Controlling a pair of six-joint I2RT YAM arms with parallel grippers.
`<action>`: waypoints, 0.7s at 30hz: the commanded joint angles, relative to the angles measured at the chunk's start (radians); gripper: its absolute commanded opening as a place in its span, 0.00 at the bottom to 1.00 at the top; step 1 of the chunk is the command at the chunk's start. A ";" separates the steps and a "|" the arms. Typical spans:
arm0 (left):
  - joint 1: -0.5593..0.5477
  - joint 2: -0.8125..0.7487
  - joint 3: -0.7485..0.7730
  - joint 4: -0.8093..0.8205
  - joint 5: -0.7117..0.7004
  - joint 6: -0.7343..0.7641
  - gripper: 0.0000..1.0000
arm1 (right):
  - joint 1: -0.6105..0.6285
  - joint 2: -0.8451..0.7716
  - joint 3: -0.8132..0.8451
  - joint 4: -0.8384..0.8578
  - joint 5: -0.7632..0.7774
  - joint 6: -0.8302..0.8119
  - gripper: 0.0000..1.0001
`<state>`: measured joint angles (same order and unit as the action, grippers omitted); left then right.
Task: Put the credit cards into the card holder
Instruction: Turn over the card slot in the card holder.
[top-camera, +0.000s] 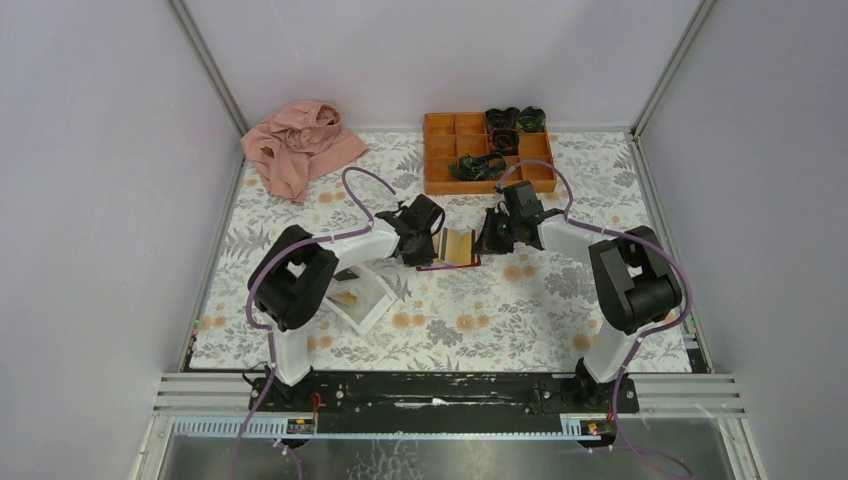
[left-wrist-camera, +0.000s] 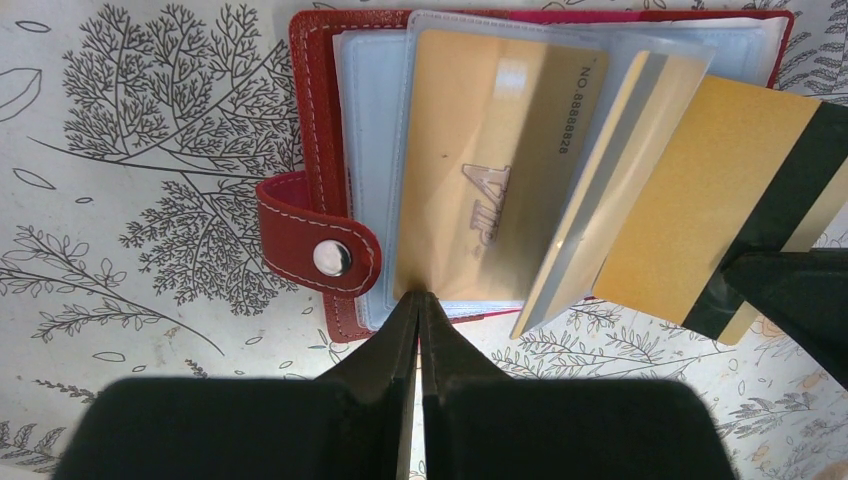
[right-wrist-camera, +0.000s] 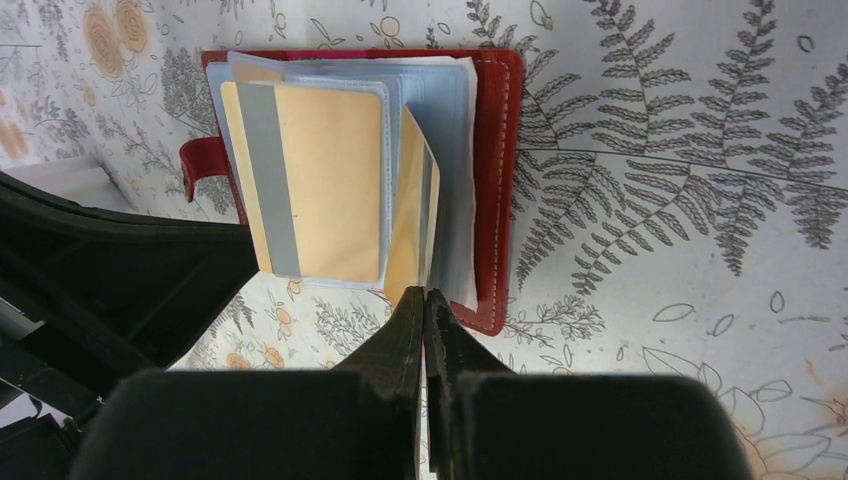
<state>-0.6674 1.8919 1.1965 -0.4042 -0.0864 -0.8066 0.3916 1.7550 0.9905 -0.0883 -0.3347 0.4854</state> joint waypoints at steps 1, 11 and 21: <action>0.008 0.064 -0.015 -0.027 0.000 0.024 0.06 | 0.004 0.036 -0.035 0.055 -0.036 -0.001 0.00; 0.009 0.068 -0.014 -0.034 0.002 0.028 0.06 | 0.004 0.048 -0.052 0.196 -0.145 0.036 0.00; 0.010 0.066 -0.021 -0.042 -0.004 0.034 0.06 | 0.003 -0.005 -0.082 0.311 -0.219 0.059 0.00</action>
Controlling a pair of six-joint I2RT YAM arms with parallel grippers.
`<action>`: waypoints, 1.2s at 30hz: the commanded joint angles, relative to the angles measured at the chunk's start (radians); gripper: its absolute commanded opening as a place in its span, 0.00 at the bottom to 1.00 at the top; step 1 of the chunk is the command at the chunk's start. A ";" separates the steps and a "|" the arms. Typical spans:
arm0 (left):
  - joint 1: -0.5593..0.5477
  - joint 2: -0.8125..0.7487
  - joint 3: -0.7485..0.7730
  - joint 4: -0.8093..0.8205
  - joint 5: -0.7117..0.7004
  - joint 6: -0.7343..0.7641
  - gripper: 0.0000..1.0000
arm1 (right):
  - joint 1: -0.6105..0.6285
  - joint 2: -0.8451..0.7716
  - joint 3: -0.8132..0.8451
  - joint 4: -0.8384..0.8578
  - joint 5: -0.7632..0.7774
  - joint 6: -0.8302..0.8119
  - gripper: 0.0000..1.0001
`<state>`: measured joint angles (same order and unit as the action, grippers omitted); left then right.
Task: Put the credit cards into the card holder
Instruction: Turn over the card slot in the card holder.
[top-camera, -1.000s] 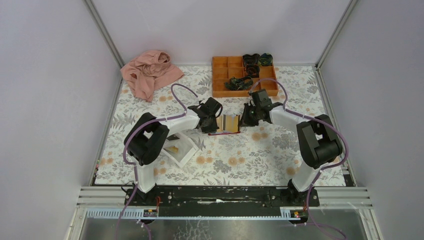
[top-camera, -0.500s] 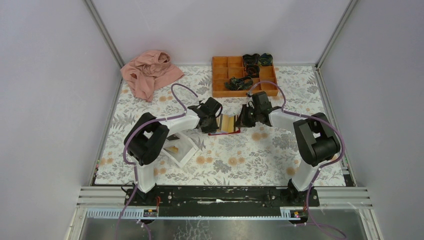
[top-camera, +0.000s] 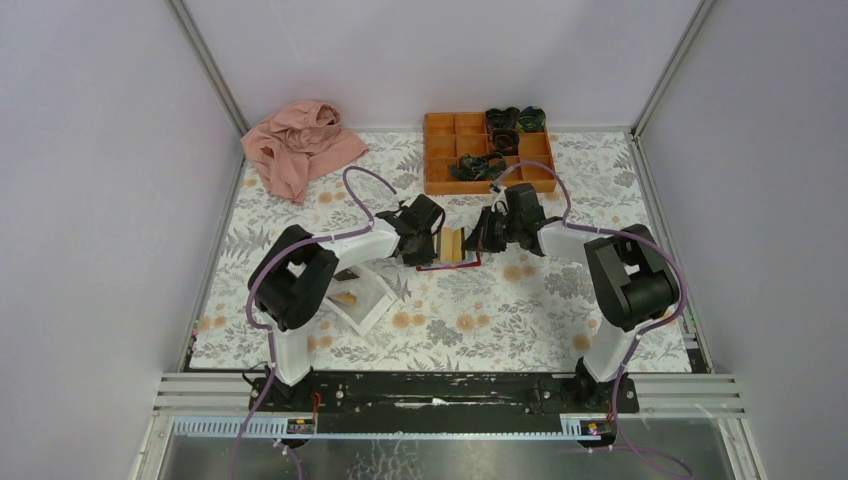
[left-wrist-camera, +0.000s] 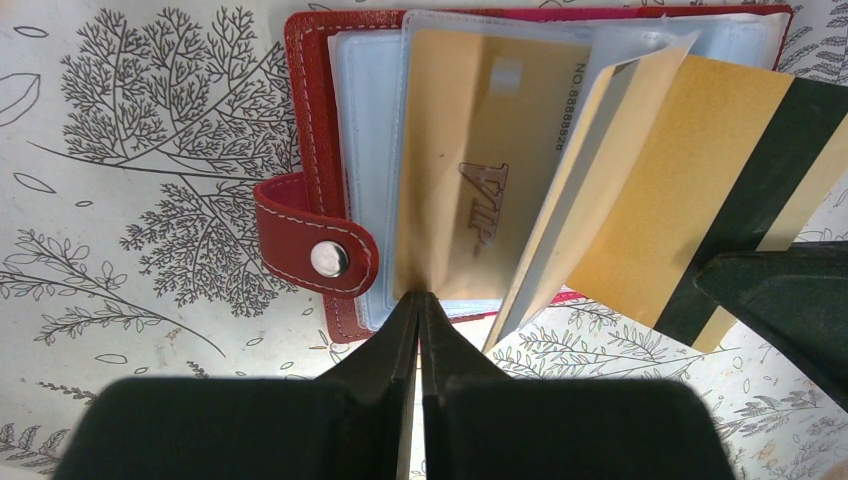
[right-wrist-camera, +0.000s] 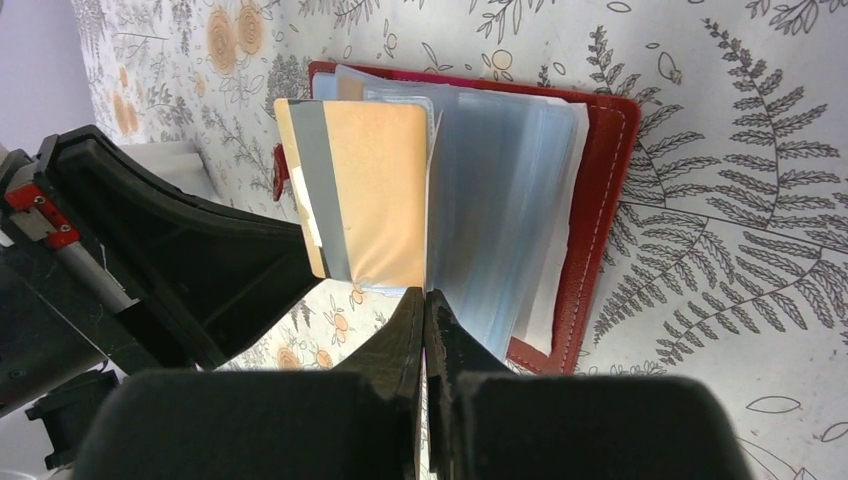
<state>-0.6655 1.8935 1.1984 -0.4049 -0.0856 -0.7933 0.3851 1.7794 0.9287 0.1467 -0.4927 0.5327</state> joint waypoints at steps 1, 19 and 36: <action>0.008 0.064 -0.023 -0.042 -0.005 0.021 0.06 | 0.010 -0.040 -0.022 0.077 -0.065 0.010 0.00; 0.022 0.062 -0.023 -0.041 -0.011 0.027 0.06 | 0.009 -0.112 0.016 -0.011 -0.082 -0.027 0.00; 0.035 0.114 0.029 -0.041 0.026 0.019 0.06 | 0.011 -0.091 0.060 -0.023 -0.099 -0.041 0.00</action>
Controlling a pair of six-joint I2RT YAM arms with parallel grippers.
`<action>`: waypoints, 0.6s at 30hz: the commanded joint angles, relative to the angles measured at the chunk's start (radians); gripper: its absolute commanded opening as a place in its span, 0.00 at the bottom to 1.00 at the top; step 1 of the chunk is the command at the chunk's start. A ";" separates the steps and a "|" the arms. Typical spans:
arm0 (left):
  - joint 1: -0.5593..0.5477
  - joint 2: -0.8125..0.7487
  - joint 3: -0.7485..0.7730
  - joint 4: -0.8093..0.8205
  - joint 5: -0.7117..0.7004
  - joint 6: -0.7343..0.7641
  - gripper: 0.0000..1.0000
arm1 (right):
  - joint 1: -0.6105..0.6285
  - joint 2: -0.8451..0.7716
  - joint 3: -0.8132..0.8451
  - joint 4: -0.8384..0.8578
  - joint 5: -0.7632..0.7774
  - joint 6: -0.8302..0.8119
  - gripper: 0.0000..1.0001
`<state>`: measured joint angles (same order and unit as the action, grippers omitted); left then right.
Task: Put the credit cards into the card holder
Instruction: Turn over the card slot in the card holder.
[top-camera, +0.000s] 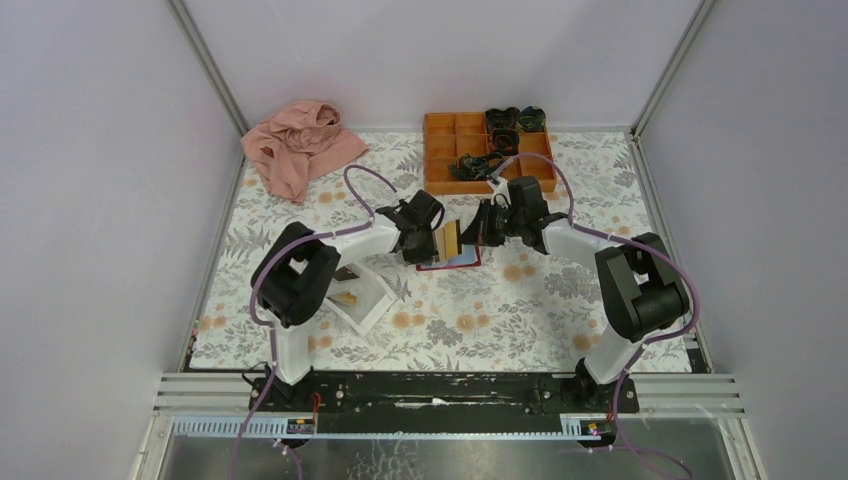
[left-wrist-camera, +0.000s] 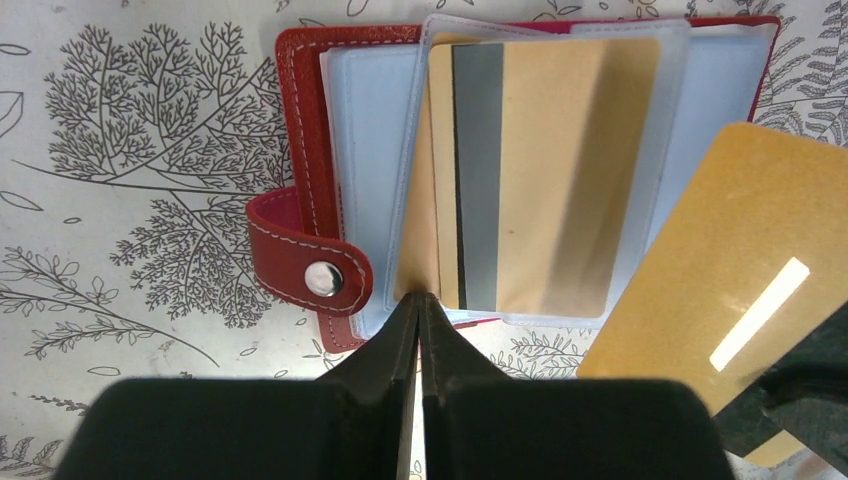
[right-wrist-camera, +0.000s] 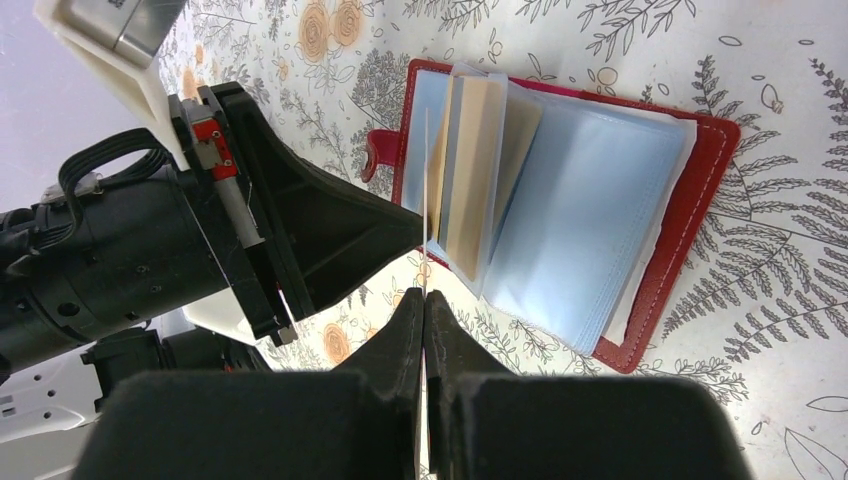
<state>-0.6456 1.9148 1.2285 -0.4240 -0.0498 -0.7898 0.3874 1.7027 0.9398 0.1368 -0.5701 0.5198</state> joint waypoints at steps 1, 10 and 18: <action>0.015 0.095 0.004 -0.023 -0.006 0.015 0.06 | 0.008 -0.017 0.053 -0.016 -0.020 -0.031 0.00; 0.017 0.114 -0.001 -0.024 -0.002 0.017 0.06 | -0.007 -0.108 0.030 -0.066 0.195 -0.051 0.00; 0.017 0.115 -0.001 -0.025 -0.003 0.026 0.06 | -0.023 -0.113 0.016 -0.057 0.223 -0.032 0.00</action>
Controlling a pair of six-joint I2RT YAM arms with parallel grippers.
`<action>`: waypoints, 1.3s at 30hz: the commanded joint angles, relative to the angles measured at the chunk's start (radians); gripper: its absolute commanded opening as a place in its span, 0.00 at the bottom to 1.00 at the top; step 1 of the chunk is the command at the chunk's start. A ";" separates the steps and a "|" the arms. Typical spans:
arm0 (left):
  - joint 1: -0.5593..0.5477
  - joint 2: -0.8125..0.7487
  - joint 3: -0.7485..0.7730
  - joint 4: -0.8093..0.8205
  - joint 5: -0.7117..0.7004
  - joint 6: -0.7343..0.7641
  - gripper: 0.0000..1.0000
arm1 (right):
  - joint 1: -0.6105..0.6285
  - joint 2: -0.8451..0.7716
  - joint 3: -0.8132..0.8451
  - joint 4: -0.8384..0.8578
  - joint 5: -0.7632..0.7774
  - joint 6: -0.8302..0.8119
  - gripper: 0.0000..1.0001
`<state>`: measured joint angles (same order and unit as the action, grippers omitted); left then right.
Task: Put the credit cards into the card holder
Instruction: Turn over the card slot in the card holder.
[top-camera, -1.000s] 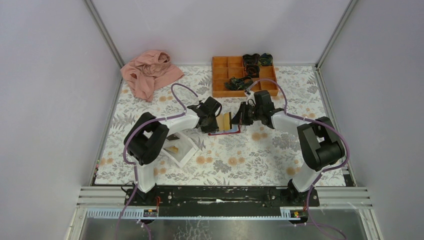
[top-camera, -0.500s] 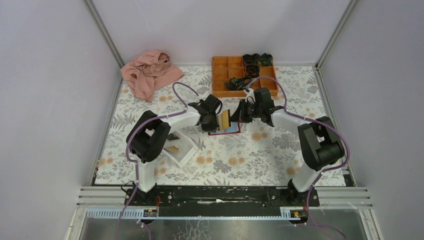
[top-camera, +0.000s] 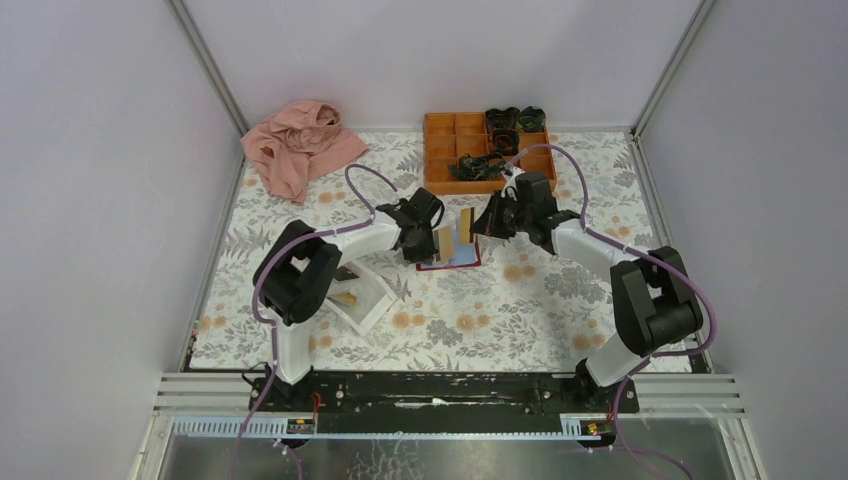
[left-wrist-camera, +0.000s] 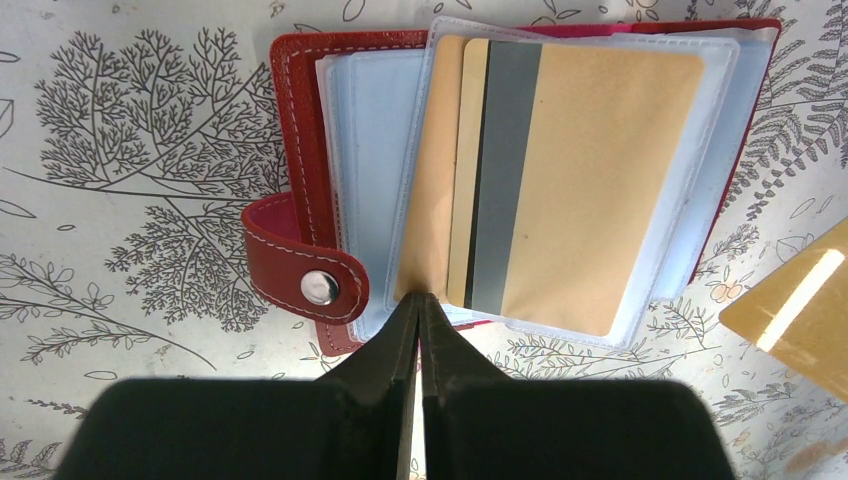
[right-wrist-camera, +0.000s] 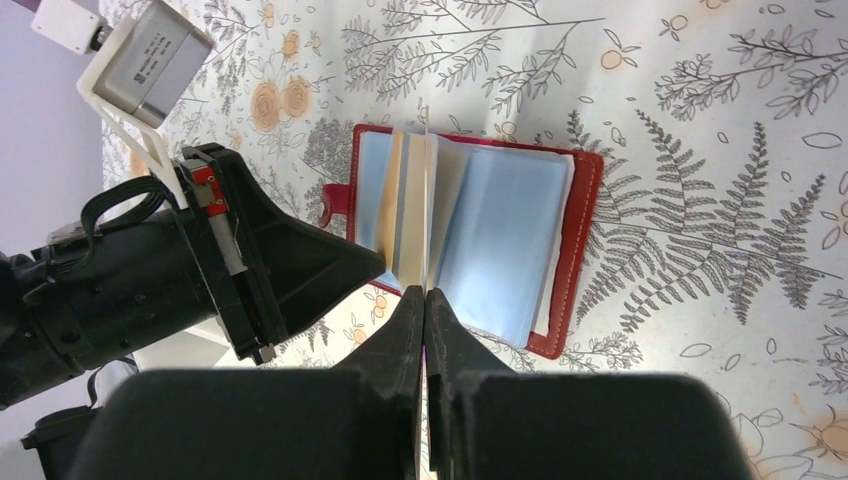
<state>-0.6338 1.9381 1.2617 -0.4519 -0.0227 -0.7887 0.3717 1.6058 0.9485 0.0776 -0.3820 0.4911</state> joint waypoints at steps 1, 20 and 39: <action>0.005 0.092 -0.033 0.003 -0.030 0.025 0.06 | -0.008 -0.012 0.009 -0.003 0.036 -0.004 0.00; 0.004 0.084 -0.008 0.000 -0.025 0.019 0.06 | 0.004 0.100 0.030 0.039 -0.121 0.016 0.00; -0.042 0.100 0.132 -0.060 -0.074 0.041 0.06 | 0.007 0.081 0.024 0.071 -0.167 0.029 0.00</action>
<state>-0.6609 1.9892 1.3624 -0.5396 -0.0566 -0.7666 0.3729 1.7164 0.9485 0.1123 -0.5182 0.5144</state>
